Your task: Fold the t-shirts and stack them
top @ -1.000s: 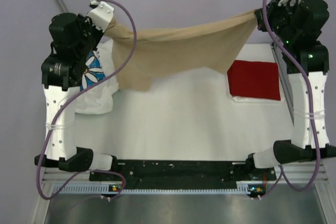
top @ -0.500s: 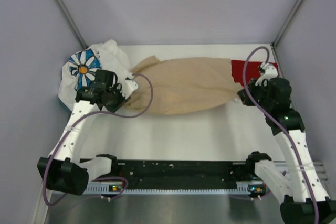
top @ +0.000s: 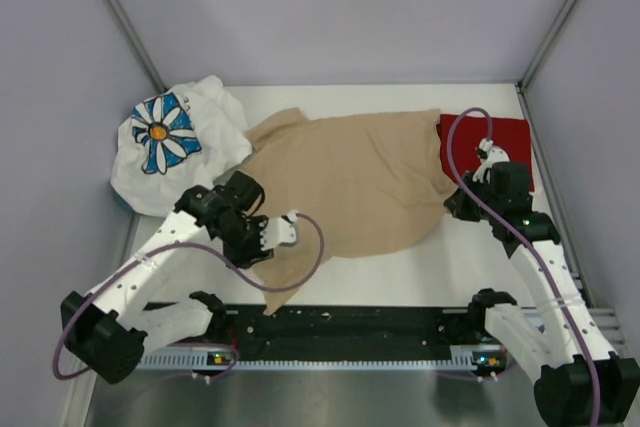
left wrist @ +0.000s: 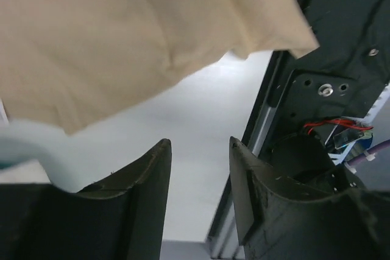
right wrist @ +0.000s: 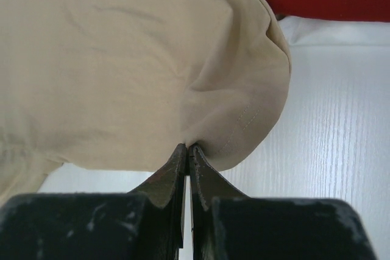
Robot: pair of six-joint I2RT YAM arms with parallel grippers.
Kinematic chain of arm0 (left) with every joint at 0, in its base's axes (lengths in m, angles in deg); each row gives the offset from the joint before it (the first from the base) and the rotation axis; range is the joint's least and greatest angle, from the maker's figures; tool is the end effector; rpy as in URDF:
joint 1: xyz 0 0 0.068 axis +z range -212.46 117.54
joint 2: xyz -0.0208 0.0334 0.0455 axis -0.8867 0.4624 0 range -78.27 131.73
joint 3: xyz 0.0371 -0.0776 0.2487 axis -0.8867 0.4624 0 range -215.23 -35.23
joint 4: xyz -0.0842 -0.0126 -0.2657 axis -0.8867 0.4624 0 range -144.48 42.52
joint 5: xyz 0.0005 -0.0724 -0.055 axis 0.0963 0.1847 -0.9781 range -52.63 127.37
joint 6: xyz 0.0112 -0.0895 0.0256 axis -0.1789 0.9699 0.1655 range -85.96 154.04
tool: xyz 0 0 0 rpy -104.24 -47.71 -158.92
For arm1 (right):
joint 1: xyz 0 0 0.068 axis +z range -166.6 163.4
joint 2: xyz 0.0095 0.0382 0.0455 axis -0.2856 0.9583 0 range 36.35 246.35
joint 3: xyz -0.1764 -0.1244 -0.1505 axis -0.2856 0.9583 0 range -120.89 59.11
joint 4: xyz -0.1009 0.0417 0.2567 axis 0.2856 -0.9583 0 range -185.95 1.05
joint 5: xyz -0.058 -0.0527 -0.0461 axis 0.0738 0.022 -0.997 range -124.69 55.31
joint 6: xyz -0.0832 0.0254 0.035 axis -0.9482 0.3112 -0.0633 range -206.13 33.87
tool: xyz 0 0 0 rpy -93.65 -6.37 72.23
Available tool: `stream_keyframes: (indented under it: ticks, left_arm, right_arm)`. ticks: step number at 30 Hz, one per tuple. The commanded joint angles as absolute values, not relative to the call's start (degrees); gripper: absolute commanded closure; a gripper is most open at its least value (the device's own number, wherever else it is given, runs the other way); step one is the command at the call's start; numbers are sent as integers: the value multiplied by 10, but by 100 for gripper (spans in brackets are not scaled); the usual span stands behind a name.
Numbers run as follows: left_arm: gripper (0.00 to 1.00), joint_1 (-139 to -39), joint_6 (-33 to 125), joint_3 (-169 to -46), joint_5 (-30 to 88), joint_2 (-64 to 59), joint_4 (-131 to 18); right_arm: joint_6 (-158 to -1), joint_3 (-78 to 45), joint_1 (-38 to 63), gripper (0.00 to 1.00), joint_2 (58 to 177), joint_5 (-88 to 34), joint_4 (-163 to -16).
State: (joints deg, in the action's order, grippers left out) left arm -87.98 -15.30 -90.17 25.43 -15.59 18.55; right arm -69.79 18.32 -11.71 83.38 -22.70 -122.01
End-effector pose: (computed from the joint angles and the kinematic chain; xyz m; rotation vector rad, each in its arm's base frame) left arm 0.1710 -0.1010 0.2084 1.8010 2.3125 -0.2512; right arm 0.2345 0.0375 0.2311 0.1144 2.2724 0.4328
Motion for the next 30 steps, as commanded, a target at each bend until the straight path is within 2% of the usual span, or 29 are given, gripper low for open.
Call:
stream_keyframes:
  ticks: [1,3,6,10,16,22,23,24,27,28,30]
  left_arm:
    - [51,-1056,-112,-886,173,-180,167]
    - [42,-1141,-88,-862,194,-166,118]
    - [34,-1212,-94,-840,206,-110,60]
    - [30,-1287,-124,-809,232,-64,3]
    - [23,-1299,-191,-736,228,-63,-28]
    - [25,-1299,-170,-698,293,-32,-84]
    - [28,-1298,-166,-700,308,-33,-90]
    - [35,-1297,-161,-699,322,-36,-98]
    - [78,-1297,-147,-696,368,-57,-118]
    - [98,-1297,-147,-694,398,-69,-123]
    - [100,-1297,-145,-695,428,-97,-129]
  right_arm:
    - [-692,174,-114,100,840,-239,-1194]
    - [-693,171,-115,100,843,-239,-1193]
    - [-694,168,-115,100,846,-241,-1194]
    - [-693,171,-114,100,846,-248,-1193]
    - [-691,175,-115,100,853,-255,-1194]
    - [-681,171,-115,100,846,-256,-1197]
    - [-682,169,-114,100,843,-257,-1199]
    - [-681,167,-114,100,841,-260,-1202]
    - [-683,161,-115,100,833,-264,-1211]
    - [-683,160,-115,100,831,-263,-1211]
    - [-682,156,-115,100,828,-261,-1215]
